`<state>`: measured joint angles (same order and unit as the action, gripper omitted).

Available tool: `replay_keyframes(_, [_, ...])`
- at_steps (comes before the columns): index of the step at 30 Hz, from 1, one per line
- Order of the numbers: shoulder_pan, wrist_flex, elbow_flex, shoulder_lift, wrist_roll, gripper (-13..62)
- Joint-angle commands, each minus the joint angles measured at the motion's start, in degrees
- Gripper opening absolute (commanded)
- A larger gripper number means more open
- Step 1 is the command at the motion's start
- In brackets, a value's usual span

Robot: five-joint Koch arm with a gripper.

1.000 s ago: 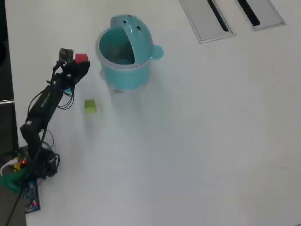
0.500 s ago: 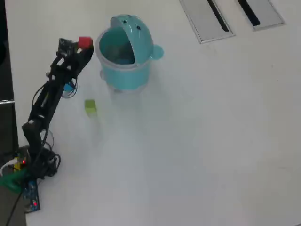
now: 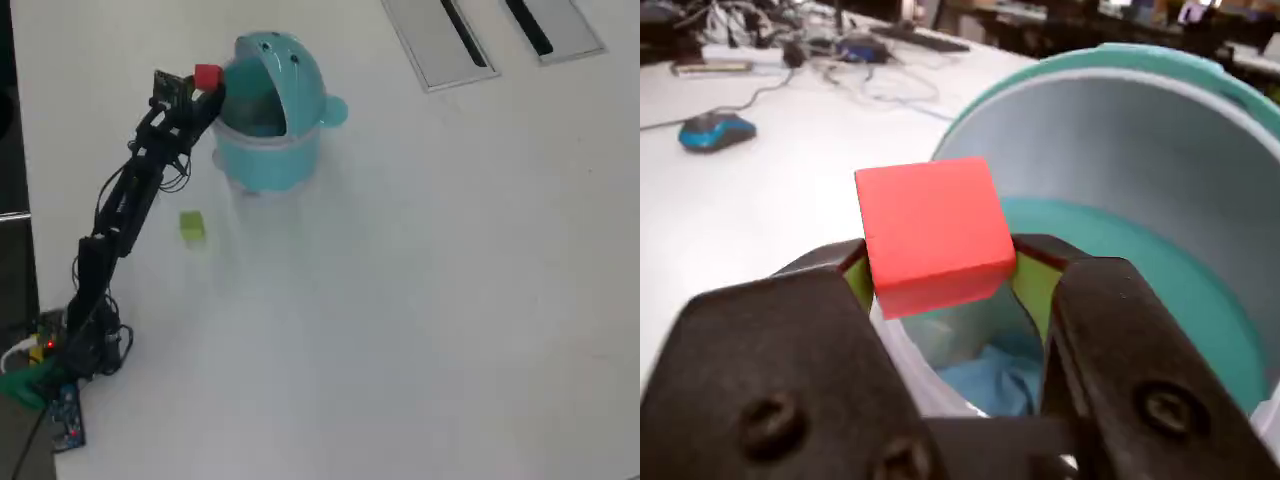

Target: Grasp RGB lego blocks and put them in the bin one by one.

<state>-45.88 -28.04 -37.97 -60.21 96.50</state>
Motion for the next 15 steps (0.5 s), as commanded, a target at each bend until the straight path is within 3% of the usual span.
replay_keyframes(1, [1.2, 2.9, 8.8, 0.1, 0.1, 11.6])
replay_keyframes(15, [4.0, 4.0, 11.7, 3.9, 0.0, 12.2])
